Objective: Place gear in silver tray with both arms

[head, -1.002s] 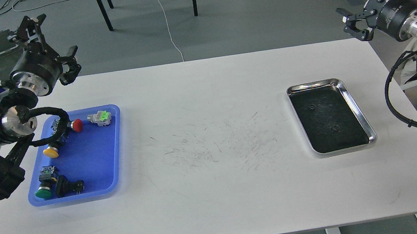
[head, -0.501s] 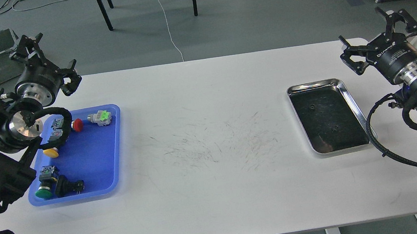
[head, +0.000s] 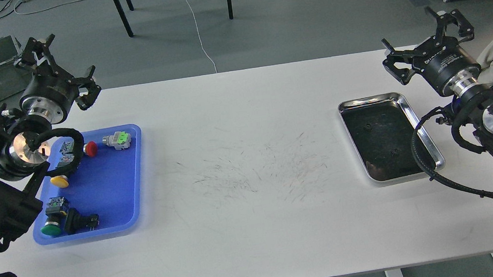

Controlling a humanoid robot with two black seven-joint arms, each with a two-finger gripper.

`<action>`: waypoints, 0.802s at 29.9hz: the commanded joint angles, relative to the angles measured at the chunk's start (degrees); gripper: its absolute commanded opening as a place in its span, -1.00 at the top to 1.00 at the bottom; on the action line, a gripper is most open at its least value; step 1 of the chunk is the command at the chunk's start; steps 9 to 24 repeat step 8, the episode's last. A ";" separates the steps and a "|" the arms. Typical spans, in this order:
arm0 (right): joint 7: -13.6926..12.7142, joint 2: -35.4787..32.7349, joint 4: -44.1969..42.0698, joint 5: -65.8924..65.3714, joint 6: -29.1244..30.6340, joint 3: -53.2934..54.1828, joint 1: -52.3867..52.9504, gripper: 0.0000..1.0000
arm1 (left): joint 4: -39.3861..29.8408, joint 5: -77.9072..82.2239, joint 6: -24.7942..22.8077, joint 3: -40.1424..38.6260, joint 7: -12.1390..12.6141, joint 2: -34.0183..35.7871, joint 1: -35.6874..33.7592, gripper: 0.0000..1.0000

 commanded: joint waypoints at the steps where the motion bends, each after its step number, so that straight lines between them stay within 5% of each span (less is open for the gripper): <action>1: 0.44 0.57 -0.17 -0.03 -0.04 0.00 -0.03 -0.98 | 0.11 -2.37 -0.03 -1.59 0.04 -0.16 0.18 -0.96; 24: 1.06 1.02 -0.16 -0.03 -0.04 0.00 -0.30 -0.98 | 0.11 -2.82 -0.03 -1.59 0.04 -0.25 0.35 -0.96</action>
